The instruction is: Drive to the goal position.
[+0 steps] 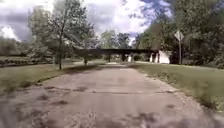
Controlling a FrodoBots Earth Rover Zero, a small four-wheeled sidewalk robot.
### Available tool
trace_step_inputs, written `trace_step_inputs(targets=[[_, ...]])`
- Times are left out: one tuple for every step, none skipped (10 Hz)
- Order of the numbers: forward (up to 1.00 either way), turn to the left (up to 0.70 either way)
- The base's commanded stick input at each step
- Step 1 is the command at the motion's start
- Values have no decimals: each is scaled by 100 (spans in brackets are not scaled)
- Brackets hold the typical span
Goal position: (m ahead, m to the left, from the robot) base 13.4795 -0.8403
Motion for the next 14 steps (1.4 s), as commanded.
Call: trace_step_inputs(targets=[[100, 0], [100, 0], [100, 0], [100, 0], [100, 0], [100, 0], [100, 0], [100, 0], [100, 0], [100, 0], [100, 0], [100, 0], [100, 0], [100, 0]])
